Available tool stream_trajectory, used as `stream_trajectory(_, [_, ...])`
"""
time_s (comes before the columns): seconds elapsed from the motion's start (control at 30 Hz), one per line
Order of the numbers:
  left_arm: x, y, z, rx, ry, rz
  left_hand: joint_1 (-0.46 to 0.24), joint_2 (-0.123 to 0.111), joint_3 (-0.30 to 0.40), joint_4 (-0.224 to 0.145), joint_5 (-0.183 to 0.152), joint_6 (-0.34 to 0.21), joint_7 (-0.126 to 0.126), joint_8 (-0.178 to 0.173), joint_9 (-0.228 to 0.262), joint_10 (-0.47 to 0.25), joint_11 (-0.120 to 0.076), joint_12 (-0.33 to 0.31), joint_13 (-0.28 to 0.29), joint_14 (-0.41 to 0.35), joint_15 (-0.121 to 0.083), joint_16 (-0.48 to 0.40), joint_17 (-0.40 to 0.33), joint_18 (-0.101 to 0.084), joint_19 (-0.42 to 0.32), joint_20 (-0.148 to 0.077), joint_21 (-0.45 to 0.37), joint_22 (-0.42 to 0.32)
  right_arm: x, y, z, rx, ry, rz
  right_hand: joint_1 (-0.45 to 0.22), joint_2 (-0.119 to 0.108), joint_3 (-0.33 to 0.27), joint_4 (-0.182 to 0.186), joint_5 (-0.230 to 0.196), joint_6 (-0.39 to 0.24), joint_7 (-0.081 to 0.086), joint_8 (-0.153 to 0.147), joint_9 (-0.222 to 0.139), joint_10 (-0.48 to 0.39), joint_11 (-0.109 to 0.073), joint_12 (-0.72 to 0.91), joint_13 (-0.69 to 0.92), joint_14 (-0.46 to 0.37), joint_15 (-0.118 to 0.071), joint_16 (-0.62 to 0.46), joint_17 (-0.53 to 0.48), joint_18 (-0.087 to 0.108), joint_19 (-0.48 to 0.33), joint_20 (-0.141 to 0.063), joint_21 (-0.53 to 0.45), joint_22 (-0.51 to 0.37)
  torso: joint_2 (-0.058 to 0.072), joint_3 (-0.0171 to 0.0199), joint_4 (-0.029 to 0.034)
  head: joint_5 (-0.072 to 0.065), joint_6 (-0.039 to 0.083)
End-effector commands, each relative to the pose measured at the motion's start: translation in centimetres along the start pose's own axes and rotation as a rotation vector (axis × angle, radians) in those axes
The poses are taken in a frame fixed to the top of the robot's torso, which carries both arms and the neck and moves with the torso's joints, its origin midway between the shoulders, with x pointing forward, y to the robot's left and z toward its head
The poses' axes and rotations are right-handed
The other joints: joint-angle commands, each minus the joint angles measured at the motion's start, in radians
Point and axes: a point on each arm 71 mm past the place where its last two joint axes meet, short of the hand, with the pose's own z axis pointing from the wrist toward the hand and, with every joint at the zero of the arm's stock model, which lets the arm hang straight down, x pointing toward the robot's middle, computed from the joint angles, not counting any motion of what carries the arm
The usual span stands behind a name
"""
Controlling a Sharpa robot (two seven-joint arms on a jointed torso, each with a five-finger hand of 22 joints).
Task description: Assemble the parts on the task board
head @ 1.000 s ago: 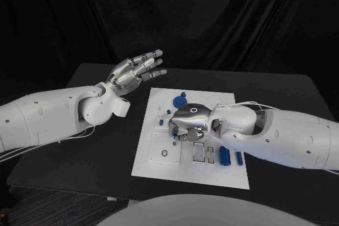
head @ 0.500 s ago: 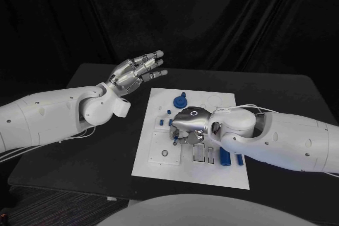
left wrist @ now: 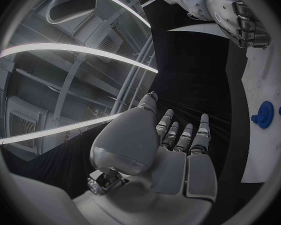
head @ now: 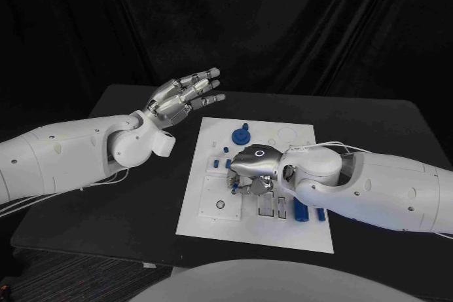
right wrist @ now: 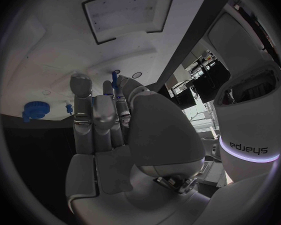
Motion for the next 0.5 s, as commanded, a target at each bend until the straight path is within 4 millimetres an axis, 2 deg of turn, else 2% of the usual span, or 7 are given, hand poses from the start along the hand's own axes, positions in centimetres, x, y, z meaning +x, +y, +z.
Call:
stream_trajectory(0.03, [0.18,-0.06,0.06,0.022,0.014,-0.015,0.002,0.01,0.002,-0.003,0.006,0.008,-0.001,0.003,0.001,-0.002,0.007,0.004,0.001,0.005,0.005,0.006,0.001,0.008,0.006,0.002,0.005,0.0,0.18,0.05,-0.05,0.005,0.002,-0.003,0.004,-0.005,0.007,0.0,-0.007,-0.001,0.003,-0.004,-0.001,0.009,-0.001,0.002,0.001,0.002,0.001,-0.003,-0.003,-0.011,0.002,0.001,-0.005,0.072,0.0,0.0002,0.0,0.0,0.0])
stream_trajectory(0.5, [0.19,0.13,0.14,0.012,0.02,-0.02,0.003,0.012,0.004,-0.004,0.007,0.009,-0.001,0.004,0.001,-0.002,0.008,0.005,0.001,0.005,0.006,0.007,0.001,0.008,0.006,0.002,0.005,-0.002,0.49,0.11,-0.05,0.004,0.01,0.002,0.004,-0.006,0.008,-0.002,-0.008,0.0,0.004,-0.005,-0.001,0.012,-0.001,0.002,0.002,-0.001,0.001,-0.008,-0.006,-0.011,0.0,0.001,-0.009,0.071,-0.001,-0.0002,0.0013,-0.002,0.0])
